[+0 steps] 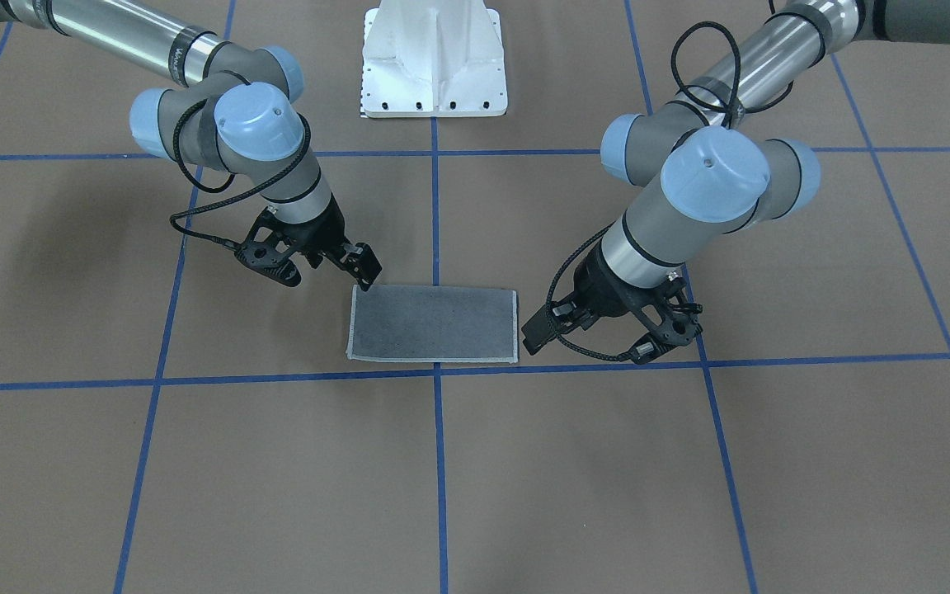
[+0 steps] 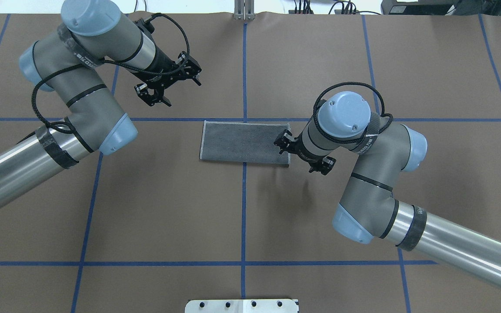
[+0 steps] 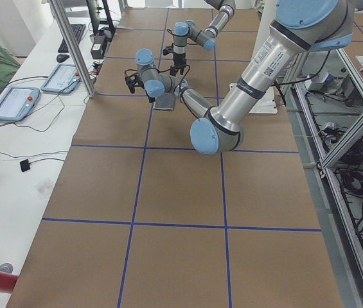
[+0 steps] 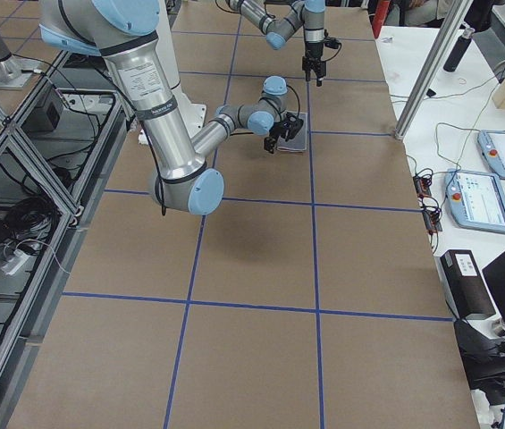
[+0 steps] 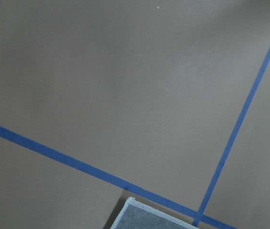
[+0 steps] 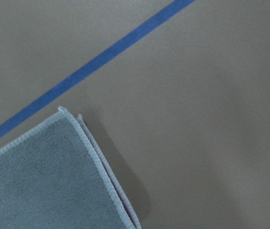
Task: Fold towel twice with both arms
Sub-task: 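Release the towel and raise both grippers away from it, then lower the right gripper onto the folded towel's end nearest it and grasp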
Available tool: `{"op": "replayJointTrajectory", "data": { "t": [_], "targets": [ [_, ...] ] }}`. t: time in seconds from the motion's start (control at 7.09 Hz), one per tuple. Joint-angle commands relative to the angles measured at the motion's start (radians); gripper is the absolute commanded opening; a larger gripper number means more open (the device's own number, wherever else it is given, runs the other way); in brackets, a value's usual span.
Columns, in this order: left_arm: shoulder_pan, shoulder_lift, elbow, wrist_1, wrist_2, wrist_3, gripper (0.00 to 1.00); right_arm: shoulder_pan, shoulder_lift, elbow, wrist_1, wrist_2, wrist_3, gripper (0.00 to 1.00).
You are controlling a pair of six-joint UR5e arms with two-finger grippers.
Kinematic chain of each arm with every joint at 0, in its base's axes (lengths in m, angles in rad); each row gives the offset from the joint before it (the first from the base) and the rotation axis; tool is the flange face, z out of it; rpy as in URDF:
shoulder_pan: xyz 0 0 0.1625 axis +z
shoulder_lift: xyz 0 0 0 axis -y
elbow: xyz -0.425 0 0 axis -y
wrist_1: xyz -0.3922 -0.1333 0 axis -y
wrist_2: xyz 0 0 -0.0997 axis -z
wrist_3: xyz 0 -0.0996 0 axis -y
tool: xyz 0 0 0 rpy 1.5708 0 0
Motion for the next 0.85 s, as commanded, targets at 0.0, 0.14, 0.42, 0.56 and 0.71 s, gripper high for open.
{"op": "replayJointTrajectory", "data": {
  "t": [0.0,0.14,0.42,0.56,0.71],
  "targets": [
    [-0.001,0.002,-0.002,0.002,0.000,0.000,0.99,-0.015,0.005,-0.006,0.038,-0.027,-0.004,0.98],
    [-0.001,0.002,-0.002,0.000,0.000,0.000,0.99,-0.029,-0.005,-0.026,0.095,-0.065,-0.027,0.96],
    [-0.001,0.002,0.000,0.000,0.001,0.000,0.99,-0.035,-0.006,-0.055,0.190,-0.092,-0.075,0.97],
    [0.000,0.002,0.001,0.000,0.001,0.000,0.99,-0.034,-0.005,-0.054,0.200,-0.098,-0.093,0.97],
    [0.000,0.002,0.002,0.000,0.001,0.000,0.99,-0.034,-0.002,-0.054,0.203,-0.115,-0.099,0.96]
  ]
}}
